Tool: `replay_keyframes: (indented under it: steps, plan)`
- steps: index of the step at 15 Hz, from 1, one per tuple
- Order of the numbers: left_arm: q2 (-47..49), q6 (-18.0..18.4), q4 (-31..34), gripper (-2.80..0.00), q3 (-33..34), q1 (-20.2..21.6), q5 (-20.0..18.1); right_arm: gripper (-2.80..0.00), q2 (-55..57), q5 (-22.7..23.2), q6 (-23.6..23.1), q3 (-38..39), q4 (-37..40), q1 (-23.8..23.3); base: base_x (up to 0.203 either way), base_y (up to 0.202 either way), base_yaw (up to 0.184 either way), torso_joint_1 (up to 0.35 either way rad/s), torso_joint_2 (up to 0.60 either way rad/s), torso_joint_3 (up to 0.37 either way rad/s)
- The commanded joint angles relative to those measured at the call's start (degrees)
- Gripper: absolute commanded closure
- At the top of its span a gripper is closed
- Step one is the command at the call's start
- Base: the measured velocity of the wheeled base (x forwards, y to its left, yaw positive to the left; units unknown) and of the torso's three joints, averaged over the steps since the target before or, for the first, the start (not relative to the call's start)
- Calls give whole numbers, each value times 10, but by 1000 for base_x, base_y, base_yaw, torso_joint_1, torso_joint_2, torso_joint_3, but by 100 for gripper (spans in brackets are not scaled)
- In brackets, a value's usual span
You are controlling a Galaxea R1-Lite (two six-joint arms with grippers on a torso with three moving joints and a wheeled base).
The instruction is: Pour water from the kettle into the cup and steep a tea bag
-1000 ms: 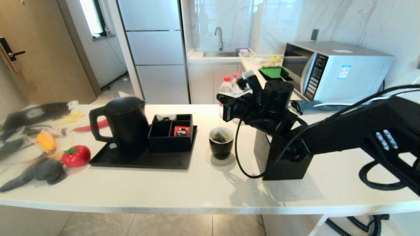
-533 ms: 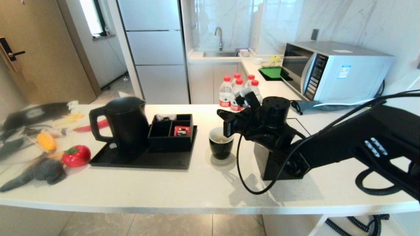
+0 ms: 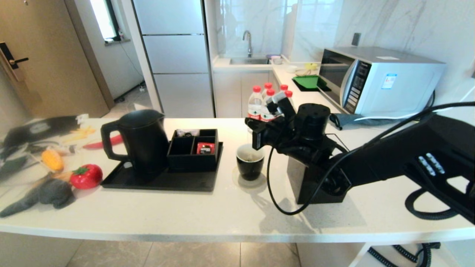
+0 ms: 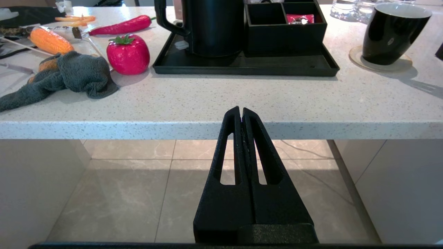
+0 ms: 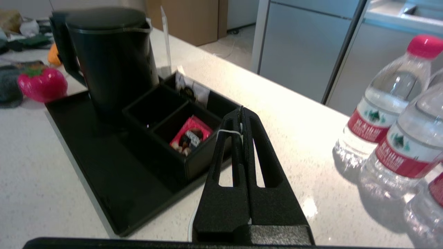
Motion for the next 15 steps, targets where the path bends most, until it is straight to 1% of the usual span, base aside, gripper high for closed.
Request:
replay_keyframes:
  steps: [1, 4, 7, 12, 15]
  plan:
    - [0, 0, 0, 0, 0, 0, 0, 0, -16, 1, 0, -14, 1, -1, 0, 0, 0, 0, 0, 0]
    - [0, 0, 0, 0, 0, 0, 0, 0, -37, 1, 0, -31, 17, -1, 0, 0, 0, 0, 0, 0]
    - [0, 0, 0, 0, 0, 0, 0, 0, -43, 1, 0, -28, 16, -1, 0, 0, 0, 0, 0, 0]
    - [0, 0, 0, 0, 0, 0, 0, 0, -23, 1, 0, -25, 12, 0, 0, 0, 0, 0, 0, 0]
    - [0, 0, 0, 0, 0, 0, 0, 0, -10, 1, -1, -7, 6, 0, 0, 0, 0, 0, 0, 0]
